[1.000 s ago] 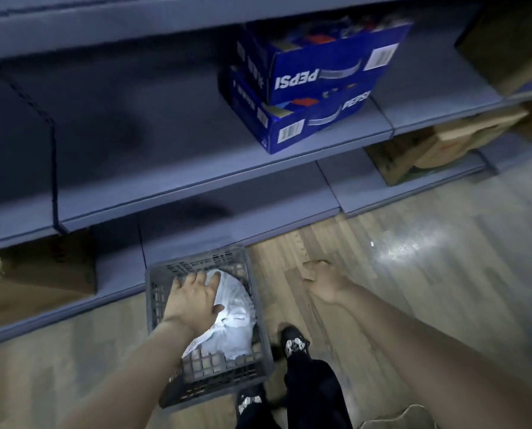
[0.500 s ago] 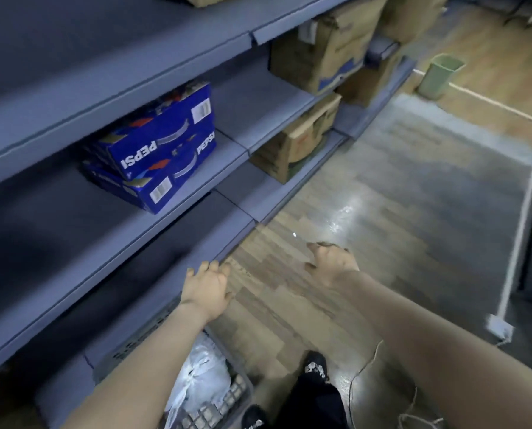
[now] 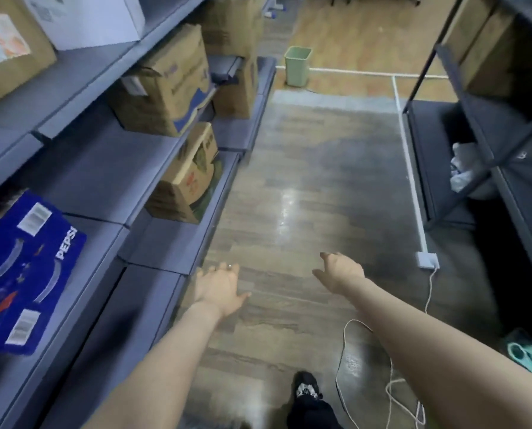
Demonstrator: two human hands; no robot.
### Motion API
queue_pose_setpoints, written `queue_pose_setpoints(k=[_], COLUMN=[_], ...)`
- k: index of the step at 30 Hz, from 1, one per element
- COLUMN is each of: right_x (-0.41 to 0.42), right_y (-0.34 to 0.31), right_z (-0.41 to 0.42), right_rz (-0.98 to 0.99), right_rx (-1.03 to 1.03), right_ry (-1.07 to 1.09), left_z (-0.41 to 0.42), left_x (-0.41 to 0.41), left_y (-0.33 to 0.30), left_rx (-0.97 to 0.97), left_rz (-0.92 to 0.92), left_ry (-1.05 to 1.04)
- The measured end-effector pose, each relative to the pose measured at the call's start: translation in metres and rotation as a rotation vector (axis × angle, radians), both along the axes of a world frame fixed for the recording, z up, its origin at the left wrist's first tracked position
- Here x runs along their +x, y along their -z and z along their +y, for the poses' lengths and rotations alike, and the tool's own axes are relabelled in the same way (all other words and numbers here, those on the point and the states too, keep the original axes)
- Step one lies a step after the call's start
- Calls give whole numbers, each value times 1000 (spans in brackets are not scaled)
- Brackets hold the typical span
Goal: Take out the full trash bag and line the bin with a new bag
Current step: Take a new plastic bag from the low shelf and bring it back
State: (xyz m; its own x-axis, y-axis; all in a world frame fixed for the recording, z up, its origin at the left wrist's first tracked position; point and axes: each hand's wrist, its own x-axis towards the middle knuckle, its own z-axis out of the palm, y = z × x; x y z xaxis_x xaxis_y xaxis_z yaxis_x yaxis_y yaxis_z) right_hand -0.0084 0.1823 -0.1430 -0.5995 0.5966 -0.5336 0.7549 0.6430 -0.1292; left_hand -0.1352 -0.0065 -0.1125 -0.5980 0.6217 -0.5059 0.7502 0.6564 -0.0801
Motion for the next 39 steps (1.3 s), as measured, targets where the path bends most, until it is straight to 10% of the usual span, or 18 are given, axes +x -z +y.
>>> queue_pose_setpoints(k=[39], right_x=[-108], right_y=[-1], right_z=[489], right_rz=[63], right_rx=[-2], right_ry=[783], left_z=[610], left_x=[-239], left_y=[-9], left_rx=[30], left_rz=[82], left_ry=[677])
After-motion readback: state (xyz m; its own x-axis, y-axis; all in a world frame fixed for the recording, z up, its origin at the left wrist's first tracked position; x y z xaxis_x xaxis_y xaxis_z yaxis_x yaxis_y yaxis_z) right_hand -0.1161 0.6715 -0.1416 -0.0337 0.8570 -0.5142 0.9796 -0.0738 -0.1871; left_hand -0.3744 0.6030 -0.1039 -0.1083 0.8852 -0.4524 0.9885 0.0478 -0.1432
